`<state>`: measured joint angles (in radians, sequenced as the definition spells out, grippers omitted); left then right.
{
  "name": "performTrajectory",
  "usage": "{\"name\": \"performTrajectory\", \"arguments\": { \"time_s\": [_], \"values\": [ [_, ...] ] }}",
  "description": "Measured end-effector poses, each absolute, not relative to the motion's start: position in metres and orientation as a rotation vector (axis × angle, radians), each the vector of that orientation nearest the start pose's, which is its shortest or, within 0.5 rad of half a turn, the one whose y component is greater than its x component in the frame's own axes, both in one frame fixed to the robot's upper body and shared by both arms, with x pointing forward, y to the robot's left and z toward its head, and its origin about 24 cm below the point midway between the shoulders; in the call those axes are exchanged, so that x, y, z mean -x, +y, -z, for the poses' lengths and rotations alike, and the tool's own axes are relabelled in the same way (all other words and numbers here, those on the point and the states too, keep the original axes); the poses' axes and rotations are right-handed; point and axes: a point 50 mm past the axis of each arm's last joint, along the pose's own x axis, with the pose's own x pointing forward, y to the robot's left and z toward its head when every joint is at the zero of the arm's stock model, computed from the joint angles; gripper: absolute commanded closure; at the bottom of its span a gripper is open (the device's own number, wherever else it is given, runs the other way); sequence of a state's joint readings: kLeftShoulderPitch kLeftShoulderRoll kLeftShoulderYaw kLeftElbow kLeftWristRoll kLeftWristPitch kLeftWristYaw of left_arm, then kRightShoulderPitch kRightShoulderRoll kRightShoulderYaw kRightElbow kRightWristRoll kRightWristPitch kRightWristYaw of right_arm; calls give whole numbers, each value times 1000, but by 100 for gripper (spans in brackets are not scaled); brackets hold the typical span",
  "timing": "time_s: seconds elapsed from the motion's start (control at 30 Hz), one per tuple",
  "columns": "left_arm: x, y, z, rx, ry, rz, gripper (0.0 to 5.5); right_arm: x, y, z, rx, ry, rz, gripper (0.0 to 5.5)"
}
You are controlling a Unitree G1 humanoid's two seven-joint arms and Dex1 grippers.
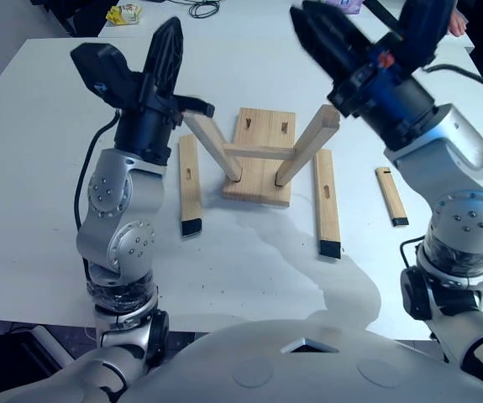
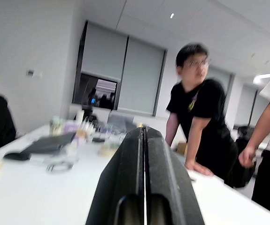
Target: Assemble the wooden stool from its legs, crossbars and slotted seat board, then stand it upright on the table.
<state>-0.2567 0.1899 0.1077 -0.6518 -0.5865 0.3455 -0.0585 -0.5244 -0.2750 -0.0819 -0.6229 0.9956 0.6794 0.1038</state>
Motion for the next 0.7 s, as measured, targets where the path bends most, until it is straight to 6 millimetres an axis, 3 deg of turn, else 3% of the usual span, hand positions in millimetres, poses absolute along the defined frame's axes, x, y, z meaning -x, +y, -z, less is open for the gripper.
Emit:
{"name": "performTrajectory", "arguments": {
  "time_s": [0.1, 0.2, 0.3, 0.4, 0.43, 0.6, 0.7],
  "values": [
    [-228, 152, -262, 294, -781, 421, 550, -241, -115, -289, -477, -556, -872, 548],
    [-219, 151, -276, 285, -861, 468, 550, -239, -121, -299, -520, -605, -884, 548],
    [-224, 146, -263, 297, -730, 495, 550, -242, -116, -282, -465, -494, -896, 548],
    [-249, 136, -205, 305, -323, 466, 550, -249, -101, -227, -269, -153, -889, 548],
    [-251, 136, -199, 311, -293, 454, 550, -249, -101, -212, -234, -80, -872, 548],
    [-258, 136, -195, 293, -300, 472, 550, -249, -97, -209, -183, -83, -848, 548],
    [-252, 141, -194, 395, -306, 510, 550, -249, -94, -211, -256, -97, -865, 548]
  ]
}}
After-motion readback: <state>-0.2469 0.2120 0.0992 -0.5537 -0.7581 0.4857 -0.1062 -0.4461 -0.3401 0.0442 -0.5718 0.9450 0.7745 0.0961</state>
